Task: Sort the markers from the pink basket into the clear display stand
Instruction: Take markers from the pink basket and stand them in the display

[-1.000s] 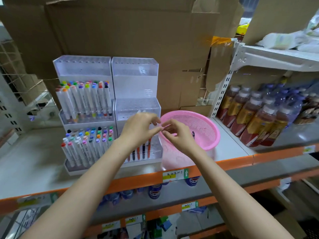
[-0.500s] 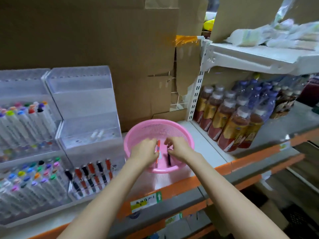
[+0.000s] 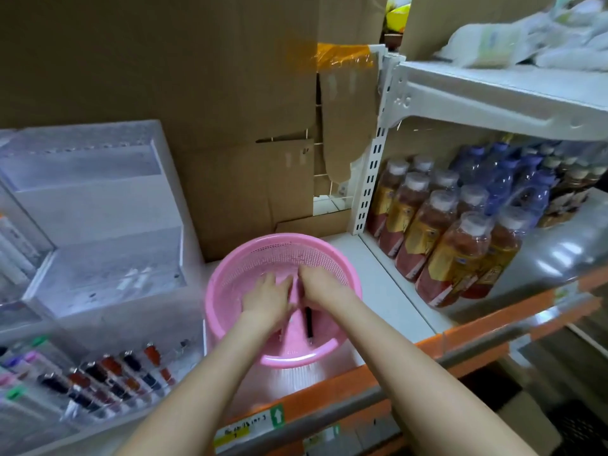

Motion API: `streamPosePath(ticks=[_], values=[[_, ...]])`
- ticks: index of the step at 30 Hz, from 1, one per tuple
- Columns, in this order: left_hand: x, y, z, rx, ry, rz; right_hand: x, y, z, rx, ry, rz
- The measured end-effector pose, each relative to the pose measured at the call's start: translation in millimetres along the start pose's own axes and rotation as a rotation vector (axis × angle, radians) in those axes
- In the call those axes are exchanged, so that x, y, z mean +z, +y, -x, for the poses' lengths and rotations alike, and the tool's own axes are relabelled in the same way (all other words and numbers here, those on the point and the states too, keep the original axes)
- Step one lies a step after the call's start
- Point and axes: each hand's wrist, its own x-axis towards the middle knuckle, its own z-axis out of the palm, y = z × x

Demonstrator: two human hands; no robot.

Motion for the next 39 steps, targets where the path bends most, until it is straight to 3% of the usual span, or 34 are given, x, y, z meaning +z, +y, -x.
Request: streamPosePath(ticks=[17, 31, 39], values=[[-8, -7, 8, -0.179, 0.196, 0.515, -8, -2, 4, -0.049, -0.038, -0.272], [-68, -22, 58, 0.092, 0.676, 0.713, -52, -51, 52, -0.255, 0.292, -0.697], [-111, -57, 122, 0.157, 0.839, 0.734, -62, -103, 83, -0.340, 0.450, -0.755]])
